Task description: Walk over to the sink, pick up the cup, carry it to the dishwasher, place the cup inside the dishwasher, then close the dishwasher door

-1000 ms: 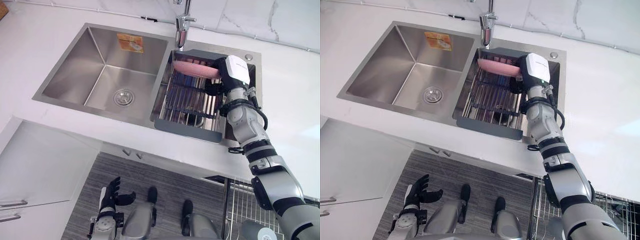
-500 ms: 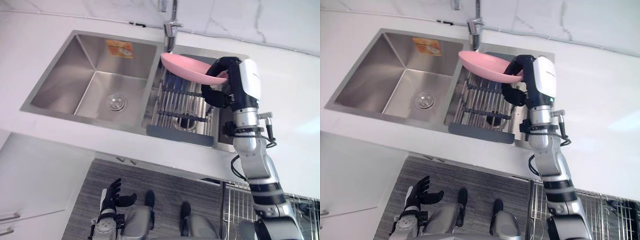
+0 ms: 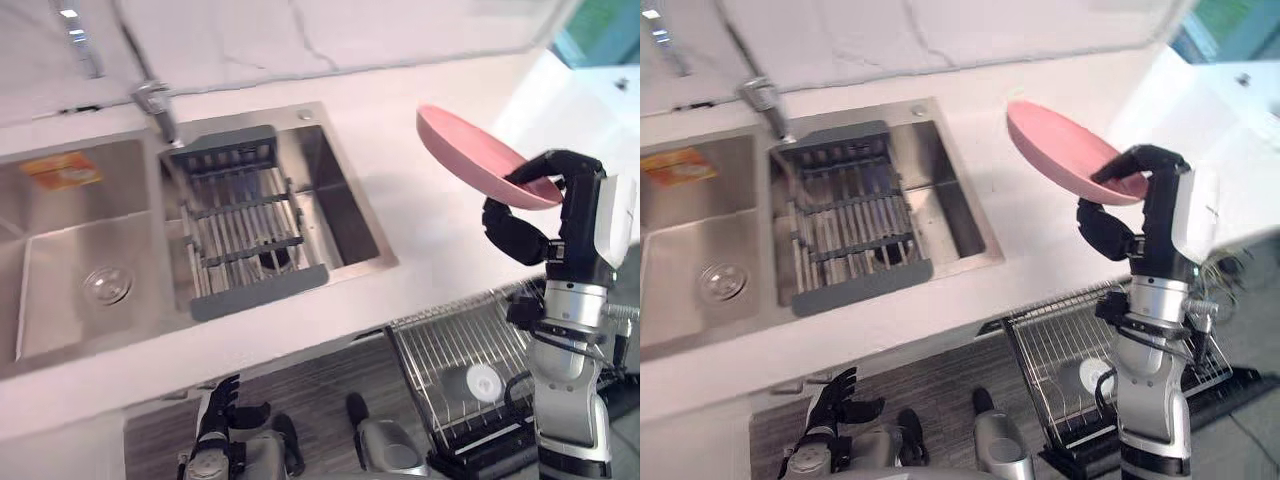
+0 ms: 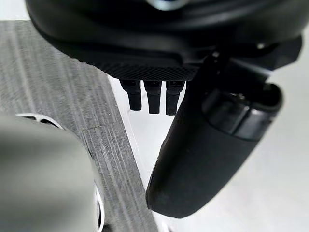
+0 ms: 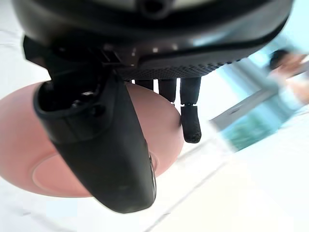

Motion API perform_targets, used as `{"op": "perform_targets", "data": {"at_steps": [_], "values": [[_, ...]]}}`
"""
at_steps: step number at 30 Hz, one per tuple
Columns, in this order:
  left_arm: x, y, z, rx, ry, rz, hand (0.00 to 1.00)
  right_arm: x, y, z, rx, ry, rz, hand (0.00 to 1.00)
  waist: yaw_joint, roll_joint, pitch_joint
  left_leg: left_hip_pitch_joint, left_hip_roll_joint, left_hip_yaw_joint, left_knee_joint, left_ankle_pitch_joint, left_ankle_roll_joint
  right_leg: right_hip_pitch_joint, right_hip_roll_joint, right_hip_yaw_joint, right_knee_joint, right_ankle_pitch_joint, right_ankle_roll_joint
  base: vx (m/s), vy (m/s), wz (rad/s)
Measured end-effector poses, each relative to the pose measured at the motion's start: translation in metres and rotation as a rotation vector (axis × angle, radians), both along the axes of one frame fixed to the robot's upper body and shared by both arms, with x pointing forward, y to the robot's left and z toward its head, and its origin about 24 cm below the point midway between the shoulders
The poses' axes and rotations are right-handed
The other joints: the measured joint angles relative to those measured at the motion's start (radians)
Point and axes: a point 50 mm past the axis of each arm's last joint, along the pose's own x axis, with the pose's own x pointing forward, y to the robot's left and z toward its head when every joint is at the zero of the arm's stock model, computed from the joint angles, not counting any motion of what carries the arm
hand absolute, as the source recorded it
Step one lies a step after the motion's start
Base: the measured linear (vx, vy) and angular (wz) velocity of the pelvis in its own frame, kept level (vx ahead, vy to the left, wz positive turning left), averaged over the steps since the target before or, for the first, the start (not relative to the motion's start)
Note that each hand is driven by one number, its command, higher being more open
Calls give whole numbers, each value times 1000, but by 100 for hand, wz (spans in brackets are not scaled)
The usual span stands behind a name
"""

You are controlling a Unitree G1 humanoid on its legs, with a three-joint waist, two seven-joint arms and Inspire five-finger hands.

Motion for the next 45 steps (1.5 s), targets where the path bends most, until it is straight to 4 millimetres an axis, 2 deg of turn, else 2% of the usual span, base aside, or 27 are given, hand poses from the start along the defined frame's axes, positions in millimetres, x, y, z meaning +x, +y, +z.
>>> {"op": "perform_targets", "data": {"at_steps": [1,2,3,4,5,6,7,9,12,16,18,21,25,26,29,31,34,39,45], "values": [[1,0,0,2,-3,0,90,-1,-1,-6,19,23,-12,30,1,0,0,0,6,17,5,-3,2,-10,-9,-49,8,0,-10,-88,29,-76],[5,0,1,3,-10,-3,90,-6,-2,-17,46,65,-34,30,1,0,0,-1,10,43,11,-8,10,-38,-41,-161,67,-29,-35,-106,-8,-45],[7,0,1,5,-12,-3,90,-8,-2,-21,56,86,-42,30,0,0,0,-1,11,54,13,-9,11,-54,-58,-205,112,-51,-45,-122,-41,-45],[9,0,1,9,-11,0,90,-16,-4,-33,72,137,-62,30,-4,2,1,8,21,94,15,-23,2,-76,-89,-283,231,-107,-80,-99,-84,-36],[8,0,1,10,-10,2,90,-21,-5,-40,75,170,-75,30,-5,2,0,12,30,120,20,-38,-9,-71,-103,-313,264,-139,-82,-76,-98,-51],[7,1,1,13,-8,3,90,-25,-6,-44,75,193,-84,30,-1,-1,-2,7,37,139,34,-47,-21,-62,-108,-323,246,-164,-65,-67,-146,-64],[4,1,0,13,2,7,90,-25,-8,-47,77,207,-91,30,-9,27,0,-13,73,150,69,-75,-42,-68,-74,-312,204,-157,-68,-68,-136,-66],[-2,-5,-4,-5,18,7,90,-28,-13,-59,92,258,-126,30,-12,54,-15,-28,97,155,71,-73,-51,-77,-35,-293,156,-128,-81,-31,-106,-66],[-5,-15,-6,-16,30,-34,90,-42,-25,-81,107,380,-202,30,-17,70,-16,-24,99,159,39,-59,-69,-95,-11,-268,140,-109,-88,38,-68,-44],[-1,-28,-6,-46,15,-45,90,-54,-35,-103,139,475,-278,30,-29,107,-4,-29,85,160,16,-7,-56,-106,-11,-255,131,-85,-85,109,-19,-15],[3,-35,-3,-65,-8,-43,90,-57,-37,-112,167,509,-307,30,-28,131,8,-29,82,160,14,-6,-56,-107,-15,-256,132,-85,-85,75,20,-2],[14,-45,2,-88,-56,-44,90,-55,-35,-122,231,545,-332,30,-1,158,30,-34,76,163,0,-5,-56,-118,-20,-257,136,-85,-84,-10,1,0],[29,-50,9,-96,-104,-47,90,-34,-28,-115,275,493,-306,30,25,161,70,-68,72,184,-14,-6,-57,-173,-26,-254,152,-87,-83,-65,-11,3],[30,-50,9,-97,-107,-49,90,-30,-27,-113,282,478,-301,90,28,160,76,-74,71,184,-16,-6,-57,-180,-28,-255,155,-87,-83,-34,-17,6],[36,-56,12,-112,-124,-50,90,-8,-28,-105,301,420,-293,90,51,161,98,-90,69,196,-12,-6,-56,-210,-30,-249,173,-87,-84,-19,-18,-6],[41,-57,14,-111,-137,-51,90,2,-29,-102,336,402,-286,90,55,161,104,-101,69,198,-10,-4,-54,-218,-32,-250,179,-87,-84,15,1,4],[50,-61,18,-114,-163,-52,90,11,-28,-96,379,362,-279,90,65,162,129,-104,68,201,-9,0,-49,-218,-38,-253,180,-87,-83,25,6,7],[58,-62,23,-111,-187,-54,90,11,-23,-93,424,332,-261,90,77,161,142,-107,59,196,-10,7,-45,-215,-51,-266,180,-91,-77,27,9,10],[67,-61,28,-105,-213,-59,90,-2,-5,-75,447,241,-169,90,76,148,150,-102,56,183,0,7,-44,-197,-59,-279,180,-99,-70,9,3,7]]}}
